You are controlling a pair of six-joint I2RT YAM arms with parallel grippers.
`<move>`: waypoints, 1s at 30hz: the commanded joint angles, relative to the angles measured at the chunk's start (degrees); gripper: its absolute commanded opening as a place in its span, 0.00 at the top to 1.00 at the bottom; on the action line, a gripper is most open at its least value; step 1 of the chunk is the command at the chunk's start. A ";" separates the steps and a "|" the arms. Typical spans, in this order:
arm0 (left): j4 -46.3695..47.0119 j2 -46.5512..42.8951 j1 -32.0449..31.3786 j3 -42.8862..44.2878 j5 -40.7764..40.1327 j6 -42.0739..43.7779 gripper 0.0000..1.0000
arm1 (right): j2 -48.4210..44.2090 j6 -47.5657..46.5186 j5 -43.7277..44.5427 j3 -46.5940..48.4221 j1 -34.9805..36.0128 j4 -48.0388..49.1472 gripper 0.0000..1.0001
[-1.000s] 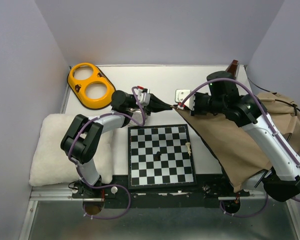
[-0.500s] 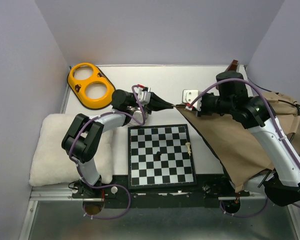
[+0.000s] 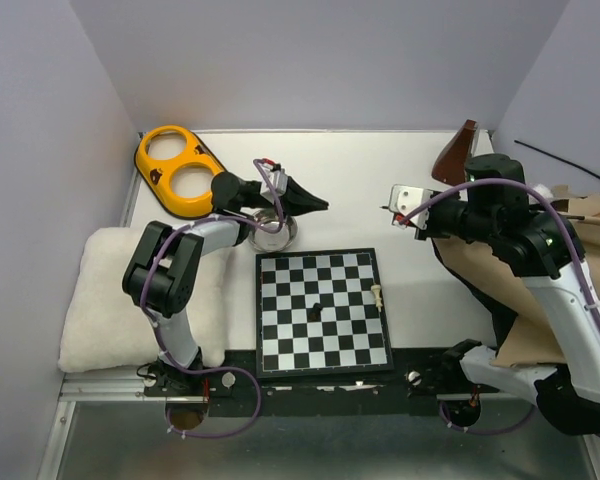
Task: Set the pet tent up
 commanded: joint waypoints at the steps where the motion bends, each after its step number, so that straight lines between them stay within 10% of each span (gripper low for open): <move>1: 20.26 0.29 -0.98 0.73 2.17 -0.63 1.00 | 0.20 1.17 5.13 0.26 -0.89 -4.84 0.99; 3: 20.17 0.99 -1.68 3.97 3.74 -3.52 0.89 | 0.12 1.35 3.99 0.52 -0.89 -4.93 0.99; 5: 20.26 2.14 -3.26 7.14 2.01 -6.16 0.46 | -0.15 1.96 2.58 1.13 -0.89 -5.10 0.99; 8: 20.35 4.68 -6.94 11.88 -1.59 -5.91 0.07 | -0.94 2.84 0.82 1.31 -0.89 -4.58 0.99; 30: 20.26 23.49 -21.55 36.32 -20.16 1.03 0.19 | -1.64 4.25 -3.67 6.24 -0.89 -7.74 0.99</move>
